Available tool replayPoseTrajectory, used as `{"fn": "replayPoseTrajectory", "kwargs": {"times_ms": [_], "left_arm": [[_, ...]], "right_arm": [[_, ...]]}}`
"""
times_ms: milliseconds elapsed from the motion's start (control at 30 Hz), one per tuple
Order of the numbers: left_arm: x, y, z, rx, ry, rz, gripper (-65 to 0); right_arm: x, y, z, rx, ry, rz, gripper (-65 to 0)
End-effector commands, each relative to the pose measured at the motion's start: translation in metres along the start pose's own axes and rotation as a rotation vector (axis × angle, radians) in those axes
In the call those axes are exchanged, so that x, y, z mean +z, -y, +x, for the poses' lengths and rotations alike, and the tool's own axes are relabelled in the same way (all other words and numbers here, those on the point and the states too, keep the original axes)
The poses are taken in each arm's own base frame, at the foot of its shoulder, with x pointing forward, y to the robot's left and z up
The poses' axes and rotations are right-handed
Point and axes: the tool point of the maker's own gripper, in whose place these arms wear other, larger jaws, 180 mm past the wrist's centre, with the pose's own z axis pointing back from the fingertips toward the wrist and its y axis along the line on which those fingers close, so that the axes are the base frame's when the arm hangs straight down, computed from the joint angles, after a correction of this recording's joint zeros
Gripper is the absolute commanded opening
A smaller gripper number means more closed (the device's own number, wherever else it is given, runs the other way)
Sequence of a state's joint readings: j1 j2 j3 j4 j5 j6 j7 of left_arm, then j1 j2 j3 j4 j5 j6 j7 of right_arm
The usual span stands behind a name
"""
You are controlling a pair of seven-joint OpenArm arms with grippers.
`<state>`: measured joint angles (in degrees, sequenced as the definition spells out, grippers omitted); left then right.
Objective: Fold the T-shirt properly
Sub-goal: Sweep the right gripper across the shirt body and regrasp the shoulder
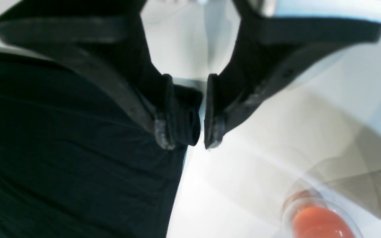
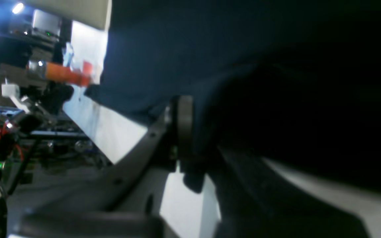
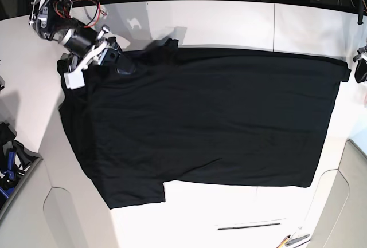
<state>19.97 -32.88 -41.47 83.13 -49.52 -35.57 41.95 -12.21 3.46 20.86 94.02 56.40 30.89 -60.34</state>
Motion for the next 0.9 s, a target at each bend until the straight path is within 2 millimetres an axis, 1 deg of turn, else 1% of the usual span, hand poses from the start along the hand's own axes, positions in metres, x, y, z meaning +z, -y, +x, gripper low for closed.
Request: {"fn": "replayPoseTrajectory", "kwargs": {"times_ms": [0, 200, 300, 433, 533, 600, 633, 700, 733, 767, 800, 867], "left_arm": [[0.004, -0.001, 0.020, -0.022, 0.046, -0.001, -46.7], [0.004, -0.001, 0.020, -0.023, 0.046, -0.001, -46.7], [0.004, -0.001, 0.020, -0.022, 0.046, -0.001, -46.7], [0.004, -0.001, 0.020, -0.022, 0.046, -0.001, -46.7], [0.004, -0.001, 0.020, -0.022, 0.046, -0.001, -46.7], [0.004, -0.001, 0.020, -0.022, 0.046, -0.001, -46.7], [0.004, -0.001, 0.020, -0.023, 0.046, -0.001, -46.7], [0.004, -0.002, 0.019, -0.023, 0.045, 0.000, -46.7], [0.004, -0.001, 0.019, -0.023, 0.046, -0.001, -46.7], [0.004, -0.001, 0.019, -0.023, 0.046, -0.001, -46.7], [0.004, -0.001, 0.020, -0.022, 0.046, -0.001, -46.7], [0.004, -0.001, 0.020, -0.022, 0.047, -0.001, -46.7]], "right_arm": [[-0.003, -0.011, 0.024, 0.040, 0.059, 0.034, -65.0], [-0.018, -0.023, 0.081, 0.150, 0.178, 0.026, -65.0], [-0.024, -0.028, 0.104, 0.209, 0.212, 0.011, -65.0], [-0.036, -0.037, 0.120, 0.289, 0.218, -0.008, -65.0], [-0.043, -0.044, 0.127, 0.343, 0.221, -0.017, -65.0], [-0.048, -0.045, 0.127, 0.375, 0.207, -0.033, -65.0], [-0.050, -0.045, 0.126, 0.387, 0.197, -0.040, -62.5], [-0.051, -0.044, 0.126, 0.401, 0.196, -0.051, -48.9], [-0.052, -0.043, 0.126, 0.406, 0.192, -0.058, -43.2], [-0.052, -0.041, 0.125, 0.411, 0.188, -0.069, -39.0], [-0.051, -0.040, 0.125, 0.415, 0.185, -0.077, -36.5], [-0.051, -0.036, 0.125, 0.423, 0.179, -0.097, -36.1]]}}
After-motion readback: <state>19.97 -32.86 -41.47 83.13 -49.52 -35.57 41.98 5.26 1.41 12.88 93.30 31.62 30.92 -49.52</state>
